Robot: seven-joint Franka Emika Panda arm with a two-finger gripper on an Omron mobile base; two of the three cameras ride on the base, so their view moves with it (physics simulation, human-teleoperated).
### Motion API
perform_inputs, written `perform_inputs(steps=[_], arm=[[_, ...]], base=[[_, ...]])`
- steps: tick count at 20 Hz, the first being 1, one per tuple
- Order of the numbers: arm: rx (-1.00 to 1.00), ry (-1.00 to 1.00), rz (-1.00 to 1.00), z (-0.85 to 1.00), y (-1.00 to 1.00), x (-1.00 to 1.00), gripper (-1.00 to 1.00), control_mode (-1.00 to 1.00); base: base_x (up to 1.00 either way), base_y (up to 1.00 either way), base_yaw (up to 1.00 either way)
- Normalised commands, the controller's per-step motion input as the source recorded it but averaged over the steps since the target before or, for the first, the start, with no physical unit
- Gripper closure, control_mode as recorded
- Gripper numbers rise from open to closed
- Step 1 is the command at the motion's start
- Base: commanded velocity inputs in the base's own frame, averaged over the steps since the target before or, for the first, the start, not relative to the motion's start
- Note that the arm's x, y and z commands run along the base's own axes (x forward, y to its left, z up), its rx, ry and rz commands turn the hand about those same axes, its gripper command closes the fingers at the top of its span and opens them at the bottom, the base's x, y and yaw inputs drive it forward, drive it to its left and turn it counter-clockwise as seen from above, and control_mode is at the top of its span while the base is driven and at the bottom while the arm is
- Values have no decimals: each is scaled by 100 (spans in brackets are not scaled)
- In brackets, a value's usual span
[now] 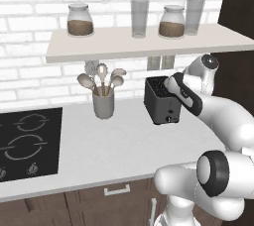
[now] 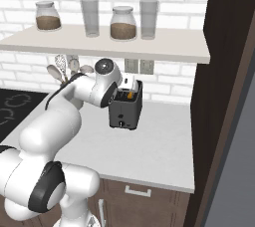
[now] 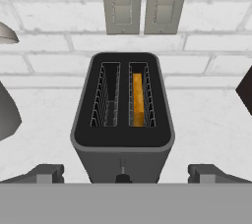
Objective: Start the toaster. Once the lever pops up, take the bread to the plate on the dining counter.
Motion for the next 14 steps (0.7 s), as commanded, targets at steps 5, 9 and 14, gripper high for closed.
perform_inputs(steps=[5,9,14], arm=[[0,0,0,0,0,0,-100,-100],[0,0,0,0,0,0,-100,-100],[0,0,0,0,0,0,-100,-100]], base=[[0,0,0],[0,0,0],[0,0,0]])
